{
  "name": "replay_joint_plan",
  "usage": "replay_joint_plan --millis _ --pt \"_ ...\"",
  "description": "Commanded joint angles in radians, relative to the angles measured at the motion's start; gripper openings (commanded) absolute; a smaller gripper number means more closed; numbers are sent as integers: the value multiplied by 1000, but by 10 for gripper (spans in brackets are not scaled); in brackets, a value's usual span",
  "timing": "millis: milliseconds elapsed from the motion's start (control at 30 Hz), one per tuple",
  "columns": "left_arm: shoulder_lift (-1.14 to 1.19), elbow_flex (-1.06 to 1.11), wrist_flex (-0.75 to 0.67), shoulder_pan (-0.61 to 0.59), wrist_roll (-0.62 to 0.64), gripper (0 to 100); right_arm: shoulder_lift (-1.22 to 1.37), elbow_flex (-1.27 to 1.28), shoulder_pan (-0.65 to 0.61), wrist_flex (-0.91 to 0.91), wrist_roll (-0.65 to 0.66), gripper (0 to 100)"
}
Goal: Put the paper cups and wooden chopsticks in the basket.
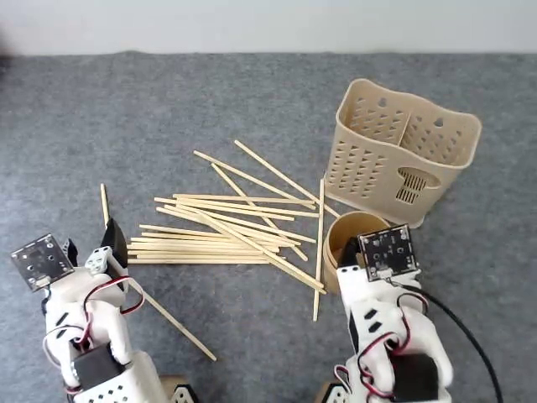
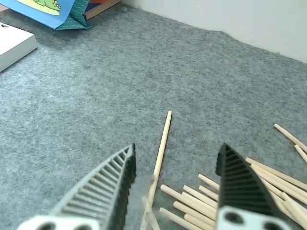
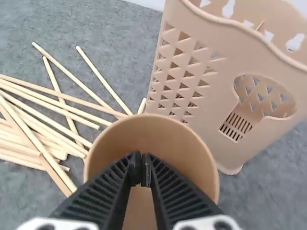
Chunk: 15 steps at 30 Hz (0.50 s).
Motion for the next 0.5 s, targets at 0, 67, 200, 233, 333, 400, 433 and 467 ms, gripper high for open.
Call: replay_joint_plan --millis 0,67,200,233,333,400,433,467 --pt "-15 -8 -25 2 2 263 -13 74 1 -125 9 8" --pt "-15 -8 -25 2 2 263 -12 132 5 -193 11 8" --pt "-15 -8 -25 2 2 263 -12 261 7 -295 41 8" --pt "-15 -8 -25 2 2 263 -12 296 8 -326 66 8" --pt "-15 -8 -25 2 2 263 -10 336 39 -378 87 8" --pt "-15 -8 -25 2 2 263 -10 333 65 -384 87 8" --pt "-15 -8 -25 2 2 263 -10 333 76 -384 87 8" --pt "-15 -8 -25 2 2 263 -10 333 82 -380 87 8"
